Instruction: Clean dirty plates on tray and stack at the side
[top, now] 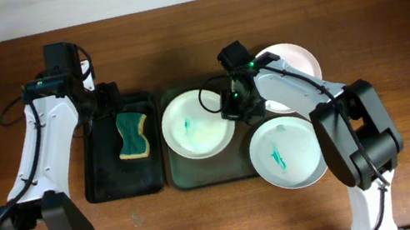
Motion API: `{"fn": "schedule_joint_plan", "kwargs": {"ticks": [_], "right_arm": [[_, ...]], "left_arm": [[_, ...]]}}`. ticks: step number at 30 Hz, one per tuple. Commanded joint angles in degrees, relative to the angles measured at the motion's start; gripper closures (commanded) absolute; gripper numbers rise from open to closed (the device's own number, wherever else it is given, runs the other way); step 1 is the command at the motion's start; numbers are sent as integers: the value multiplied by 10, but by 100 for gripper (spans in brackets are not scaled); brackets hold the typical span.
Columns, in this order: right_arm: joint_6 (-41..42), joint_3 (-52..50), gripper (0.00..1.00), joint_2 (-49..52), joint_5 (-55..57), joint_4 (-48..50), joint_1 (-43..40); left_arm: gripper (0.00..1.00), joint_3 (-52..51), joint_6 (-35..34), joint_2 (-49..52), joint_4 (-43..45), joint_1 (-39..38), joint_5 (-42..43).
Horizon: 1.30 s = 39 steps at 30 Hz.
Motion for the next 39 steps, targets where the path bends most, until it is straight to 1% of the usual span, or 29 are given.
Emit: {"fn": "schedule_joint_plan", "kwargs": {"ticks": [1,5,9,11,14,17,19,21,22,26,30,34,36,37,38,39], "right_arm": [[19,6,96,17,17,1,2],[18,6,96,17,17,1,2],[18,6,96,17,17,1,2],[18,6,96,17,17,1,2],[18,6,96,17,17,1,2],[18,6,96,17,17,1,2],[18,6,96,17,17,1,2],[18,6,96,17,17,1,2],[18,6,96,17,17,1,2],[18,6,96,17,17,1,2],[18,6,96,17,17,0,2],[17,6,96,17,17,1,2],[18,6,96,17,17,1,2],[18,6,96,17,17,1,2],[18,6,96,17,17,1,2],[18,6,96,17,17,1,2]], "left_arm": [[21,9,28,17,-3,1,10],[26,9,93,46,-3,1,59],[39,9,131,83,-14,1,114],[44,9,139,96,-24,1,123],[47,9,152,109,-41,1,122],[48,9,167,110,-53,-5,123],[48,8,166,111,-57,-14,109],[48,7,152,111,-57,-22,76],[48,5,133,112,-54,-27,49],[48,-16,87,112,-35,-42,19],[49,-52,6,113,-3,-59,-53],[49,-65,-10,113,7,-59,-63],[54,-71,-10,113,15,-60,-53],[58,-72,-10,113,17,-60,-45],[64,-74,-10,113,20,-61,-35],[77,-75,-10,113,23,-61,-25]]}}
